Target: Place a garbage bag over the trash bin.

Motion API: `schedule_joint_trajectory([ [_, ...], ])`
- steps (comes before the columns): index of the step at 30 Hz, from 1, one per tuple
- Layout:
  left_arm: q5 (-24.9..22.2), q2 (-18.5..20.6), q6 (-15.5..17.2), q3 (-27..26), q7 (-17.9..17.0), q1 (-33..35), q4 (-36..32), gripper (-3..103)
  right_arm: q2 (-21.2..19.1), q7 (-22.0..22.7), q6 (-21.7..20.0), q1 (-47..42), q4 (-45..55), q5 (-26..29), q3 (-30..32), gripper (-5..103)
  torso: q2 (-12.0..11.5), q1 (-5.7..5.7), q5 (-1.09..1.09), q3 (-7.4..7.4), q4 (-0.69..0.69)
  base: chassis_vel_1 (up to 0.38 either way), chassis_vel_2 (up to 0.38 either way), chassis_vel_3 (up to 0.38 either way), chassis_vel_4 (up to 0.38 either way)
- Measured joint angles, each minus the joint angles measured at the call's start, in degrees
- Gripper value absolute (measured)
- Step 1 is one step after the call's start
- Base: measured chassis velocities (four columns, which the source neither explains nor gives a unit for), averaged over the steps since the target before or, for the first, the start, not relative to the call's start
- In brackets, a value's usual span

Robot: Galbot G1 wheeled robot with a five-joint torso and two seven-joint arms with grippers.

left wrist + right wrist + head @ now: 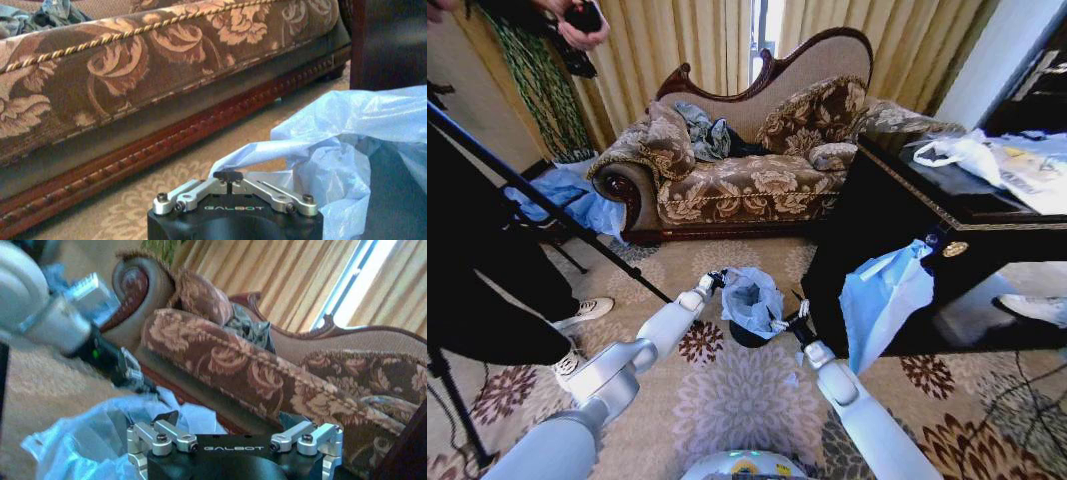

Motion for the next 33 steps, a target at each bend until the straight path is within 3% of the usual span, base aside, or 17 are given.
schedule_joint_trajectory([
  [16,-3.2,2.1,-2.3,-0.4,3.1,-0.3,-4.6,0,13.1,6.0,-5.0,13.2,-15.8,-4.6,-2.6,99,0.0,0.00,-0.02,0.00,0.01,0.000,0.000,0.000,0.000],
  [22,-3.7,2.4,-2.8,-0.4,4.2,0.0,-5.9,0,15.0,7.3,-4.8,17.4,-22.2,-7.7,-0.7,98,0.0,0.00,-0.02,0.00,0.00,0.000,0.000,0.000,0.000],
  [33,-4.8,3.2,-2.8,-0.8,5.0,0.0,-7.3,0,14.9,7.1,-4.4,19.7,-28.9,-14.7,2.0,100,0.0,-0.01,-0.01,-0.01,-0.01,0.000,0.000,0.000,0.000],
])
